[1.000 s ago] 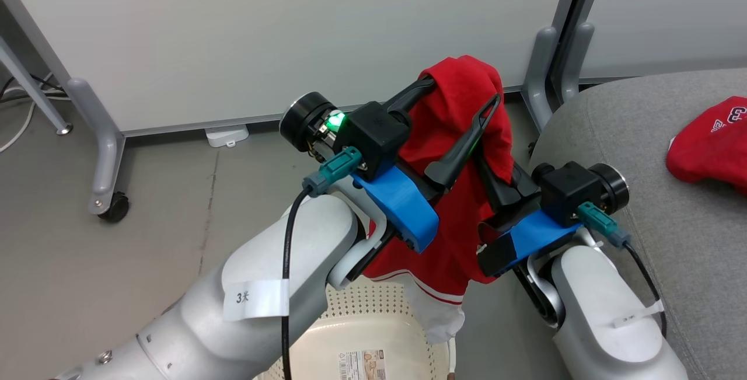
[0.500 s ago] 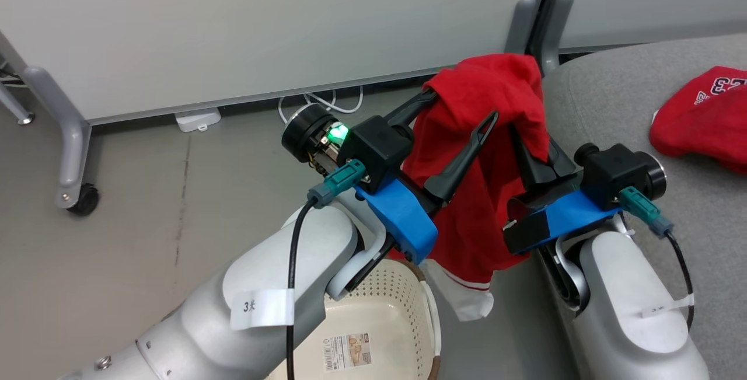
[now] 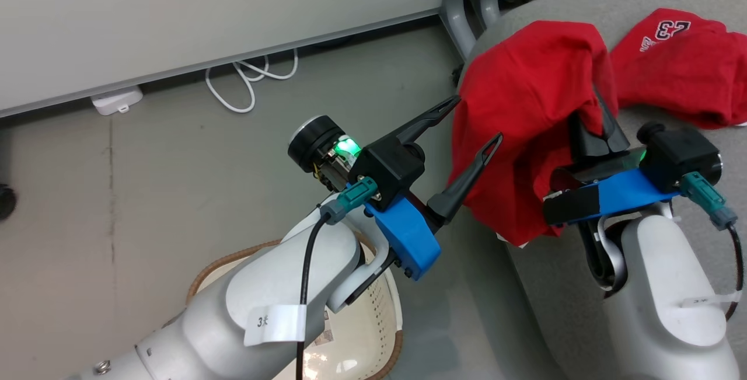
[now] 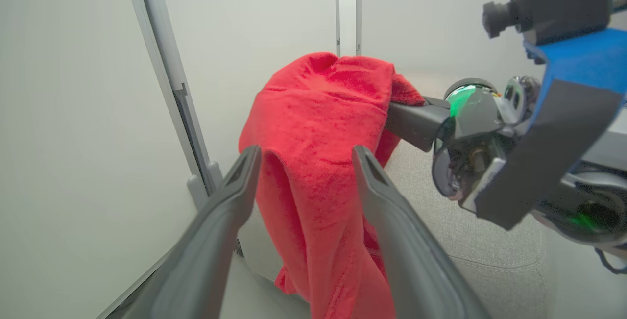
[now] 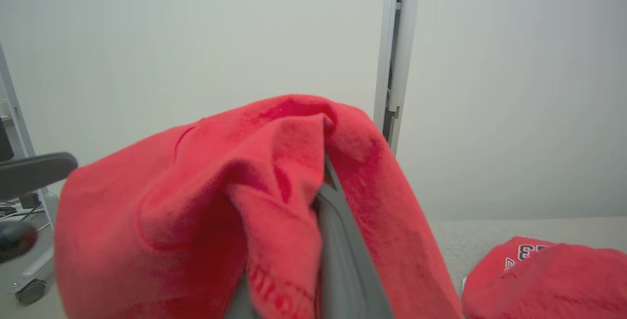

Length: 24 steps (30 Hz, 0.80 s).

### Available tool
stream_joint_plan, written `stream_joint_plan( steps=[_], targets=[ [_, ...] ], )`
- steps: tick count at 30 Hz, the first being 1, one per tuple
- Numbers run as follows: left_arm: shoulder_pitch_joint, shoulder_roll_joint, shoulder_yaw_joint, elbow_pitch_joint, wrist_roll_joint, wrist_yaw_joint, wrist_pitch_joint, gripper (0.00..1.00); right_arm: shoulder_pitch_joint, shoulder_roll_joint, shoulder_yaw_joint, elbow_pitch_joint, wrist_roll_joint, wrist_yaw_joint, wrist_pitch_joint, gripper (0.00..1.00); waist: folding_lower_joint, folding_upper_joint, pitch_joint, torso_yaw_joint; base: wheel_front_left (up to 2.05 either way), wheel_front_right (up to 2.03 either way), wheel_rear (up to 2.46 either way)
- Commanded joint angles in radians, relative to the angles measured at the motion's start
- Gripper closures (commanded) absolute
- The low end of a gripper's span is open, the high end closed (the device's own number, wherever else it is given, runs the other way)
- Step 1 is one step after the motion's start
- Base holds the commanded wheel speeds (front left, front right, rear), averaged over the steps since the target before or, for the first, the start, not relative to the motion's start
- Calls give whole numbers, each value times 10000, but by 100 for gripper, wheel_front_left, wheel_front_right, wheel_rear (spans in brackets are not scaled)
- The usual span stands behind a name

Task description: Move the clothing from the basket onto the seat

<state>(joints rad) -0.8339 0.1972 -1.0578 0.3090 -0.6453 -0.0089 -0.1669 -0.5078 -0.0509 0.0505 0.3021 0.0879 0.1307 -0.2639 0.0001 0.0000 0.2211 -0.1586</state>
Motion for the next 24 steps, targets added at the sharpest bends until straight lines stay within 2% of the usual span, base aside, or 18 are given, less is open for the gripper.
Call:
stream_joint_plan(
  steps=[1,15,24],
  targets=[
    [78,70,-36,-38,69,8,18,0,-105,7,-79,-79,-73,1,-13,100,-1,0,222,-253,0,0,0],
    [294,510,-308,-384,269,160,-5,0,590,10,-1529,-1025,-200,1,-13,100,-1,0,734,-1692,0,0,0],
    [343,559,-603,-592,452,179,48,0,1403,9,-2339,-1599,-334,1,-13,100,-1,0,978,-2246,0,0,0]
  ],
)
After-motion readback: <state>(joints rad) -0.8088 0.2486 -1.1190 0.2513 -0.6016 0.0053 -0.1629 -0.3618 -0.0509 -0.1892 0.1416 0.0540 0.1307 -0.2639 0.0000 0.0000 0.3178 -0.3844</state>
